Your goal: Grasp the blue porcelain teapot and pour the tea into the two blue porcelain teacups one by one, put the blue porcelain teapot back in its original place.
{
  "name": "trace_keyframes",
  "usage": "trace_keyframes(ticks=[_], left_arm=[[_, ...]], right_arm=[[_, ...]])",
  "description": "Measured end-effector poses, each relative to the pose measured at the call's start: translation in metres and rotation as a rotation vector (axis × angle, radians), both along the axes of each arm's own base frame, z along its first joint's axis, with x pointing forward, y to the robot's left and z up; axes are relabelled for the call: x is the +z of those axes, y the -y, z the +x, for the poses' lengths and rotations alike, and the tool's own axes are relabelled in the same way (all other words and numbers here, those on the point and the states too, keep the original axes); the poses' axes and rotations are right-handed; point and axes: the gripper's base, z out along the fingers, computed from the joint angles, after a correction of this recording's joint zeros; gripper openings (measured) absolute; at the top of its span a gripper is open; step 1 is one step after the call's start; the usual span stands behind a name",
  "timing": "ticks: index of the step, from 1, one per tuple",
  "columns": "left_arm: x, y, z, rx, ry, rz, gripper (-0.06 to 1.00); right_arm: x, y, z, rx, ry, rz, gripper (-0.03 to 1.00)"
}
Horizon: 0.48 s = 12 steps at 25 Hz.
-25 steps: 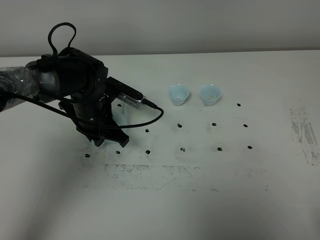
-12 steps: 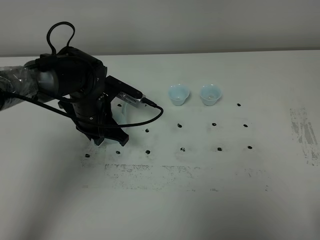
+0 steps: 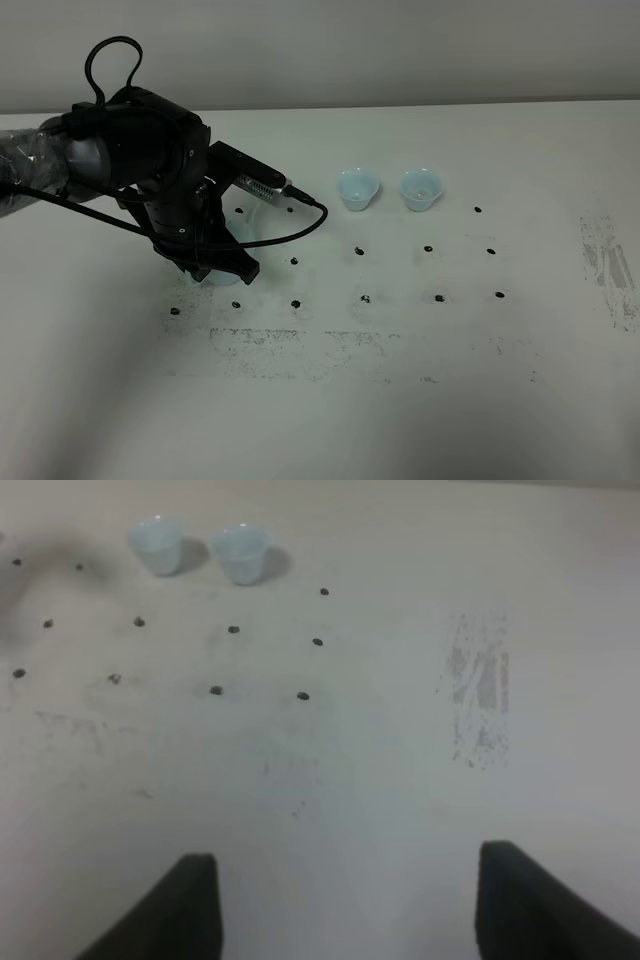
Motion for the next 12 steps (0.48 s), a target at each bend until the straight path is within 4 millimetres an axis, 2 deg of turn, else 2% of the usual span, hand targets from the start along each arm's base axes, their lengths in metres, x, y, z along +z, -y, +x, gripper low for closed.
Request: trace_keyframes(ticks=[12], left_arm=[[0.0018,0.0029,0.0026,-0.016,0.037,-0.024,0.09]], right_arm=[[0.0,0.0,0.0,0.0,0.0,0.0,0.56]])
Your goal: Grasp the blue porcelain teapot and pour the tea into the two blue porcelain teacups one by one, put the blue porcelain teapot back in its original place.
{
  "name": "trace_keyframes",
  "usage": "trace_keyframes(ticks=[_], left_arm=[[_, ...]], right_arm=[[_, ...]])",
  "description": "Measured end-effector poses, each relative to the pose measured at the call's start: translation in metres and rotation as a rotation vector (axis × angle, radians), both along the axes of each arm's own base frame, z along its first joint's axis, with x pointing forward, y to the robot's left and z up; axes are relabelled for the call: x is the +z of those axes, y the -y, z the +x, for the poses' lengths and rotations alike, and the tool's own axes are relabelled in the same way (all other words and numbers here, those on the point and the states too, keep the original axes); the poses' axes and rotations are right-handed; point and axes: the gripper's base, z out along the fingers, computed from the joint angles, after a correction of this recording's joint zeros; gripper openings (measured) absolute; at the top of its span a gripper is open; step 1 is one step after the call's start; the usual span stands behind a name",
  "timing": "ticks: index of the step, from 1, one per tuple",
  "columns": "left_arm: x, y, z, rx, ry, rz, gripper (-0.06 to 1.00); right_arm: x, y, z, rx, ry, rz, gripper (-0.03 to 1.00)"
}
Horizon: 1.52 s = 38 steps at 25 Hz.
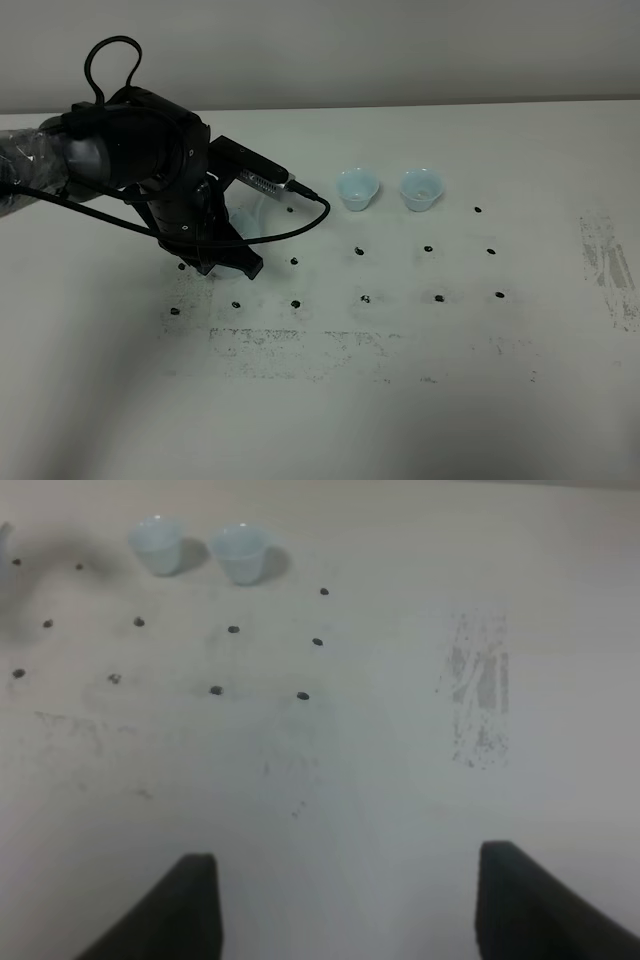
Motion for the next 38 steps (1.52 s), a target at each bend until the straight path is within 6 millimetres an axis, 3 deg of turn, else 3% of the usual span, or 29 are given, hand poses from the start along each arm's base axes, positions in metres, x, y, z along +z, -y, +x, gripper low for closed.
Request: trace_keyframes(ticks=[8,23,38], left_arm=[[0.019,0.002,-0.003,-0.111,0.042,-0.012,0.09],[0.067,0.001,0.011,-0.59,0.091,0.086,0.09],[0.072,-0.005,0.024,-0.882,0.12,0.148,0.09]], right_arm=[[0.0,0.0,0.0,0.0,0.0,0.0,0.56],[0.0,0.0,0.0,0.0,0.0,0.0,0.56],[0.0,0.0,0.0,0.0,0.0,0.0,0.56]])
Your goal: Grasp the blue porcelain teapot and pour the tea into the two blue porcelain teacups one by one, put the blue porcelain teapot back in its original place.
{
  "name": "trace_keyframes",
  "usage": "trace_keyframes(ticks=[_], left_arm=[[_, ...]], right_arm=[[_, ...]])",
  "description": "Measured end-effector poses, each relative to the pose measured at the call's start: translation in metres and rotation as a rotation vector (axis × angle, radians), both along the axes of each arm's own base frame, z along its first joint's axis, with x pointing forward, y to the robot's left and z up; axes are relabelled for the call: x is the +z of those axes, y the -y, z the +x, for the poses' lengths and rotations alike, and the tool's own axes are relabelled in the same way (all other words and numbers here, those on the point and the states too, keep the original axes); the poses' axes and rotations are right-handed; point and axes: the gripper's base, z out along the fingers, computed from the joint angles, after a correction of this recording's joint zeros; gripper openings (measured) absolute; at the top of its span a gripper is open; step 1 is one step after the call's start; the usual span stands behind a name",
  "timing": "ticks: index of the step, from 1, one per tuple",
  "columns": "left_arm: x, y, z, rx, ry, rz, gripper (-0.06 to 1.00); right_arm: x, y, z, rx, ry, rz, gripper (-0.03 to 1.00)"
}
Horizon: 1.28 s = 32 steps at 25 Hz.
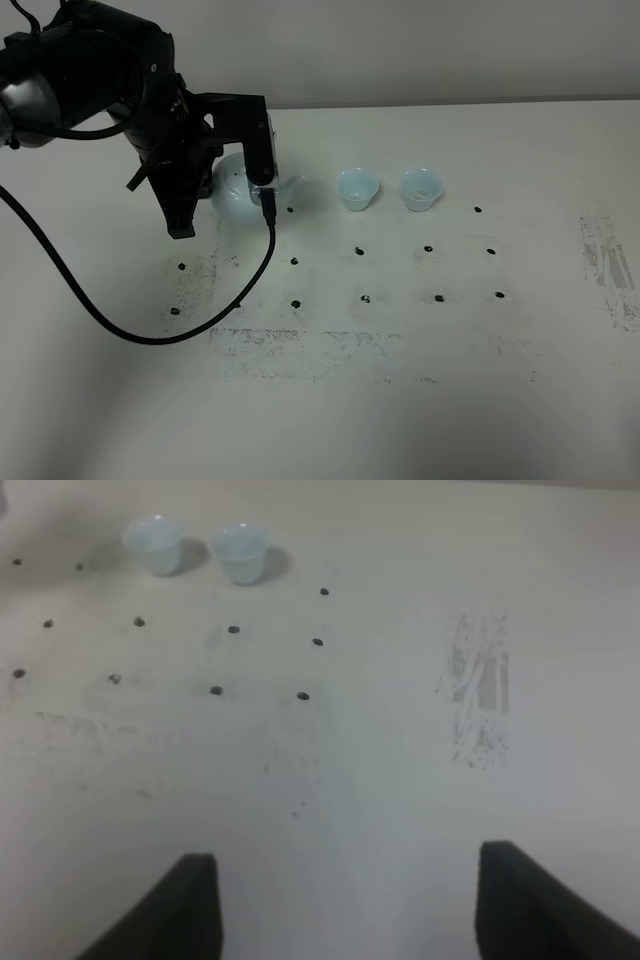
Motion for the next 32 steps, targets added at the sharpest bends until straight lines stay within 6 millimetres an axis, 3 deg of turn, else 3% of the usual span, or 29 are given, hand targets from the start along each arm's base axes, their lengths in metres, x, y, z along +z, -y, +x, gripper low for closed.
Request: trace_keyframes(ticks=[10,21,32], left_arm=[[0.007,0.014,0.032,-0.077,0.078,-0.008,0.09],[-0.01,0.041,0.076,-0.159,0.154,-0.007,0.09],[-0.032,0.069,0.106,-0.276,0.275,-0.009,0.09]], right_arm=[[0.0,0.0,0.0,0.0,0.0,0.0,0.56],[0.0,0.0,0.0,0.0,0.0,0.0,0.56],[0.0,0.0,0.0,0.0,0.0,0.0,0.56]])
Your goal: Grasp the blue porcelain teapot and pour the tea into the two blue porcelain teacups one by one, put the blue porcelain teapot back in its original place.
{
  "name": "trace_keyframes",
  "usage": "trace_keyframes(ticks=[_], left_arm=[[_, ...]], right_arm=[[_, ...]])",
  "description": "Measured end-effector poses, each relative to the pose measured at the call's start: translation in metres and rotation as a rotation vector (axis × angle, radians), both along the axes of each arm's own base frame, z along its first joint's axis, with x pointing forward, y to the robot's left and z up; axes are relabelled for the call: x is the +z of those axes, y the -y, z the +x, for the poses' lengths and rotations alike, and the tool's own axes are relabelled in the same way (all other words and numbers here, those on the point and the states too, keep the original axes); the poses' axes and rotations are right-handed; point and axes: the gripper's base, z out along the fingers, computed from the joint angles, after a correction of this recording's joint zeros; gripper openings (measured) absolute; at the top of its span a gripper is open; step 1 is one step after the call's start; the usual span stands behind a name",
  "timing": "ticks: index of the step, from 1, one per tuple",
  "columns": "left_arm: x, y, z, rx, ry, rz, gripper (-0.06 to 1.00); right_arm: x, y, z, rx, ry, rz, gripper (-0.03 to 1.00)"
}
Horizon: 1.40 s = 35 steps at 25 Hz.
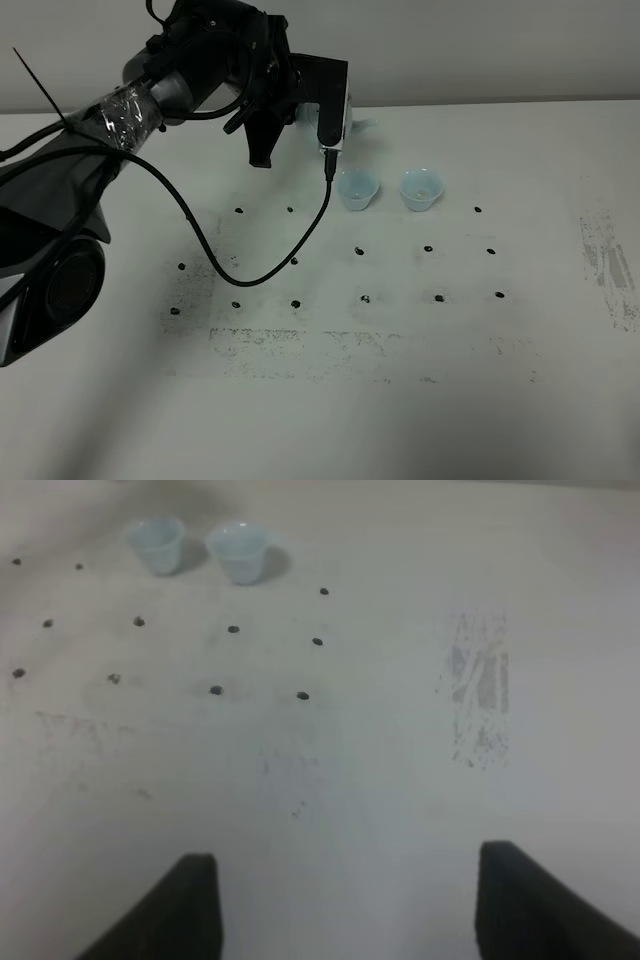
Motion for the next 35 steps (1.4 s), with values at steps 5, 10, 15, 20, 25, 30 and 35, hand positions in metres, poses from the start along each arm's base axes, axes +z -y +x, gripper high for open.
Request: trace_keyframes(ticks=[5,10,15,20,25,30,35], left_arm=[[-0.018,0.009,0.006,-0.064,0.039,0.015,0.09],[-0.028,0.016,0.008,-0.087,0.072,0.0,0.09],[-0.026,0.022,0.01,-0.108,0.119,-0.013,0.09],[-0.028,0.03,0.01,-0.158,0.163,-0.008,0.09],[-0.026,0.037,0.009,-0.197,0.204,-0.005,0.09],[-0.034,0.042,0.008,-0.238,0.206,0.022,0.09],[-0.035,0.049,0.005,-0.299,0.231,0.056,0.09]], right_arm=[[0.0,0.0,0.0,0.0,0.0,0.0,0.56],[0.0,0.0,0.0,0.0,0.0,0.0,0.56],[0.0,0.0,0.0,0.0,0.0,0.0,0.56],[0.0,0.0,0.0,0.0,0.0,0.0,0.56],[0.0,0.0,0.0,0.0,0.0,0.0,0.56],[0.0,0.0,0.0,0.0,0.0,0.0,0.56],[0.0,0.0,0.0,0.0,0.0,0.0,0.56]])
